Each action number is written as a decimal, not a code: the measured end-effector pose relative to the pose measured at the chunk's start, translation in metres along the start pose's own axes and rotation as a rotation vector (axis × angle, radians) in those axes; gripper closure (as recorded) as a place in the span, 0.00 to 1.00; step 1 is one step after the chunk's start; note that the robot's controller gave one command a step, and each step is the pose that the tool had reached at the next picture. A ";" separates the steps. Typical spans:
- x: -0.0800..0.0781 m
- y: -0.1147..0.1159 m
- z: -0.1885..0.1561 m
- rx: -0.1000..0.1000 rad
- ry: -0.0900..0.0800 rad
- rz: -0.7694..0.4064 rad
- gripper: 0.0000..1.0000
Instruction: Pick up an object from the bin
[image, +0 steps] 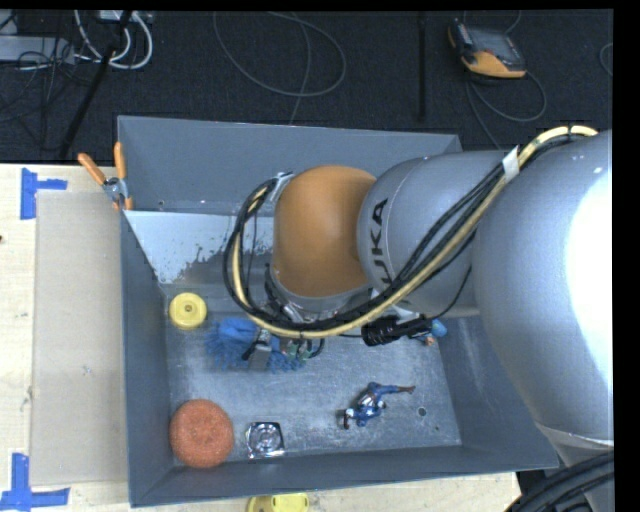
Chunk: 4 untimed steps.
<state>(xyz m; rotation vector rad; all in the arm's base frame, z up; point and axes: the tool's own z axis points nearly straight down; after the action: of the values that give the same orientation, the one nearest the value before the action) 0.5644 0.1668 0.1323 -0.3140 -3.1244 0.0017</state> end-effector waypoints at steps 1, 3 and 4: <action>-0.001 0.000 -0.010 -0.002 -0.005 0.001 1.00; -0.001 0.000 -0.015 -0.002 -0.003 0.003 1.00; -0.001 -0.001 -0.020 0.000 0.000 0.004 1.00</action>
Offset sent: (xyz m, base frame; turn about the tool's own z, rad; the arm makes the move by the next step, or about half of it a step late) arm -0.0001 0.0000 0.0193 0.0000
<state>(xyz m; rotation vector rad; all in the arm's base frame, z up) 0.5648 0.1659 0.1522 -0.3205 -3.1233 0.0016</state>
